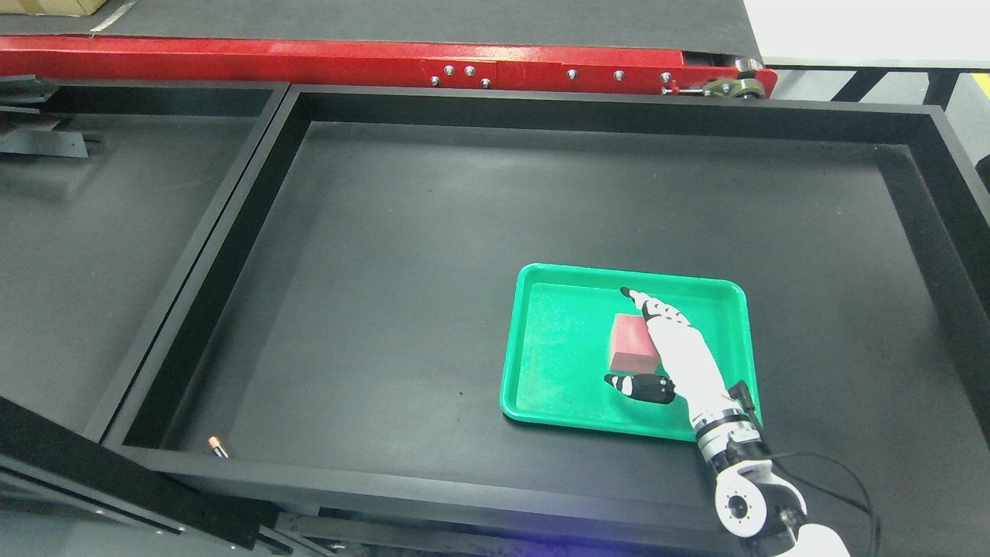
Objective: Pick pink block from left shelf to tray
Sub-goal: 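Lower the right hand beside the pink cube on the green tray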
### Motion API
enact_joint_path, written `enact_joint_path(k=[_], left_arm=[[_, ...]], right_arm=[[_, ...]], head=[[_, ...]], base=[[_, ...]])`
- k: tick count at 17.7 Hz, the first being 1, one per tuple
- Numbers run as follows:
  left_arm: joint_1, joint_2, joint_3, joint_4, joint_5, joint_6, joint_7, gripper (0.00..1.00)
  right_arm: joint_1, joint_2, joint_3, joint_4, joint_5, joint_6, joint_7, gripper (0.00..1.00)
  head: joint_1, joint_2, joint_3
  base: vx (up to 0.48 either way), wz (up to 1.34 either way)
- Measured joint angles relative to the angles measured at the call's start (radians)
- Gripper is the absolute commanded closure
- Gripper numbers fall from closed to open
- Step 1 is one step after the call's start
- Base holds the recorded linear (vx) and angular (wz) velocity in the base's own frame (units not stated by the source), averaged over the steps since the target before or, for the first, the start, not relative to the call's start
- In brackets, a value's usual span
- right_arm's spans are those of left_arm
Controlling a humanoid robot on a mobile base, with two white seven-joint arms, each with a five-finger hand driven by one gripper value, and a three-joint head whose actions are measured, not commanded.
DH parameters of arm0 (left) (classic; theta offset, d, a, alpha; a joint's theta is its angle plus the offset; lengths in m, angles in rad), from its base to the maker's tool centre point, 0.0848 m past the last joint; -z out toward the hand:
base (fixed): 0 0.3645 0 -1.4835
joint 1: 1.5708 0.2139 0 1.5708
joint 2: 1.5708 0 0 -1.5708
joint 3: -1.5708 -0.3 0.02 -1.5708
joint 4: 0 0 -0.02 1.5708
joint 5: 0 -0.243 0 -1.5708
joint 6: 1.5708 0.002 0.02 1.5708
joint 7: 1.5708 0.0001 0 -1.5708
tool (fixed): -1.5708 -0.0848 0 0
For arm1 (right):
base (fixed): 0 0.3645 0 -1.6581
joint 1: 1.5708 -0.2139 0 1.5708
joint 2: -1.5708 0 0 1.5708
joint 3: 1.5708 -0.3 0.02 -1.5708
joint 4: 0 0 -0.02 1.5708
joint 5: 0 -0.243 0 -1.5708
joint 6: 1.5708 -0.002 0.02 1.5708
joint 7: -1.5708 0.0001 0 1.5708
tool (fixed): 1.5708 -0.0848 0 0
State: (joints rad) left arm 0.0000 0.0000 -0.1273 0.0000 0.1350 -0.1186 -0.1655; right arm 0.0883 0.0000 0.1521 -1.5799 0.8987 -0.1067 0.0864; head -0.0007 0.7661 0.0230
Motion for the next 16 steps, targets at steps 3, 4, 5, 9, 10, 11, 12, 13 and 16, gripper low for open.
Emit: enact_joint_path(k=[3, 4, 5, 9, 10, 11, 12, 13, 16], left_arm=[[0.0, 0.0, 0.0, 0.0, 0.0, 0.0, 0.0, 0.0], [0.0, 0.0, 0.0, 0.0, 0.0, 0.0, 0.0, 0.0], [0.0, 0.0, 0.0, 0.0, 0.0, 0.0, 0.0, 0.0], [0.0, 0.0, 0.0, 0.0, 0.0, 0.0, 0.0, 0.0], [0.0, 0.0, 0.0, 0.0, 0.0, 0.0, 0.0, 0.0], [0.0, 0.0, 0.0, 0.0, 0.0, 0.0, 0.0, 0.0], [0.0, 0.0, 0.0, 0.0, 0.0, 0.0, 0.0, 0.0], [0.0, 0.0, 0.0, 0.0, 0.0, 0.0, 0.0, 0.0], [0.0, 0.0, 0.0, 0.0, 0.0, 0.0, 0.0, 0.0]], right_arm=[[0.0, 0.0, 0.006, 0.008, 0.001, 0.009, 0.009, 0.01], [0.0, 0.0, 0.007, 0.01, 0.002, 0.013, 0.01, 0.01], [0.0, 0.0, 0.009, 0.012, 0.002, 0.016, 0.013, 0.01], [0.001, 0.0, 0.014, 0.019, 0.003, 0.022, 0.015, 0.01], [0.001, 0.0, 0.015, 0.021, 0.004, 0.023, 0.016, 0.03], [0.001, 0.0, 0.016, 0.022, 0.004, 0.023, 0.016, 0.05], [0.0, 0.0, 0.017, 0.023, 0.004, 0.023, 0.016, 0.09], [0.0, 0.0, 0.017, 0.024, 0.005, 0.023, 0.016, 0.15], [0.0, 0.0, 0.019, 0.027, 0.006, 0.023, 0.019, 0.33]], head=[[0.0, 0.0, 0.0], [0.0, 0.0, 0.0], [0.0, 0.0, 0.0], [0.0, 0.0, 0.0], [0.0, 0.0, 0.0], [0.0, 0.0, 0.0], [0.0, 0.0, 0.0], [0.0, 0.0, 0.0], [0.0, 0.0, 0.0]], base=[[0.0, 0.0], [0.0, 0.0], [0.01, 0.0], [0.016, 0.0], [0.022, 0.0], [0.021, 0.0], [0.021, 0.0], [0.018, 0.0], [0.018, 0.0]])
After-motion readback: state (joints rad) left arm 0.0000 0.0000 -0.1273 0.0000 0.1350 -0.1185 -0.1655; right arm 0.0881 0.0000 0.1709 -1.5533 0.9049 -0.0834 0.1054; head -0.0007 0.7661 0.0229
